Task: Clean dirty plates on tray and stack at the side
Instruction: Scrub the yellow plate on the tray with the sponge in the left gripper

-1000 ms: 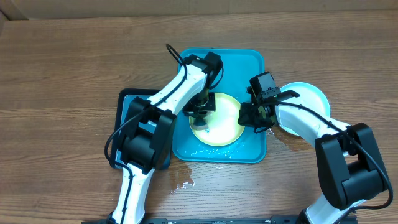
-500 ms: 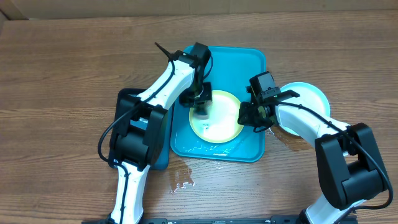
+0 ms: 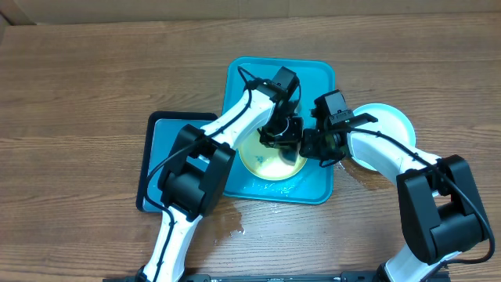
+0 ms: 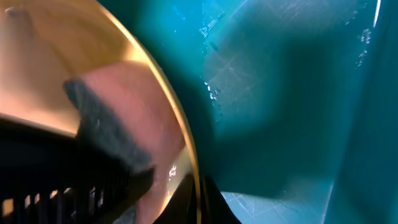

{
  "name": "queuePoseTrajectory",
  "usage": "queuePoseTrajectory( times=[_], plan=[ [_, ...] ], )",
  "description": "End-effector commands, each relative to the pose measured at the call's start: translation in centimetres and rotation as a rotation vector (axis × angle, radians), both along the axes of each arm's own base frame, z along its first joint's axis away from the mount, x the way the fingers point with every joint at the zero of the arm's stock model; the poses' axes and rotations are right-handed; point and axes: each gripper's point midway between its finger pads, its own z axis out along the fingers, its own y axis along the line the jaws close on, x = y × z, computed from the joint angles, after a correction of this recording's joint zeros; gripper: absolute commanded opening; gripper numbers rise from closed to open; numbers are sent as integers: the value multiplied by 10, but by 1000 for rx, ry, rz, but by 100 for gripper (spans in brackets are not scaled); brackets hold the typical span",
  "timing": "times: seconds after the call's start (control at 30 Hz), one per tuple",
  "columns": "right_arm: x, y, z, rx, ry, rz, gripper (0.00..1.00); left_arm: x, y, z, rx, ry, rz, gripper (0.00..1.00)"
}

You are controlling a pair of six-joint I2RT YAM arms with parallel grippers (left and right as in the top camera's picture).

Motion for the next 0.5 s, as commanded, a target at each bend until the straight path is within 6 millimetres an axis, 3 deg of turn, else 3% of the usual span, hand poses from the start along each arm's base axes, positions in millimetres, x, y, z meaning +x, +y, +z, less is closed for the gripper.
queuePoseTrajectory(
  times=[0.0, 0.17, 0.37, 0.47],
  plan=[
    [-5, -9, -11, -49, 21, -2, 4, -16, 43, -31, 226, 89, 83, 4],
    [-6, -9, -11, -49, 22, -2, 4, -8, 110, -34, 549, 22, 128, 4],
    [-5, -9, -11, -49, 21, -2, 4, 7, 168, -22, 841, -94, 180, 4],
    [-6, -9, -11, -49, 22, -2, 4, 18, 186, -16, 924, -154, 214, 4]
  ],
)
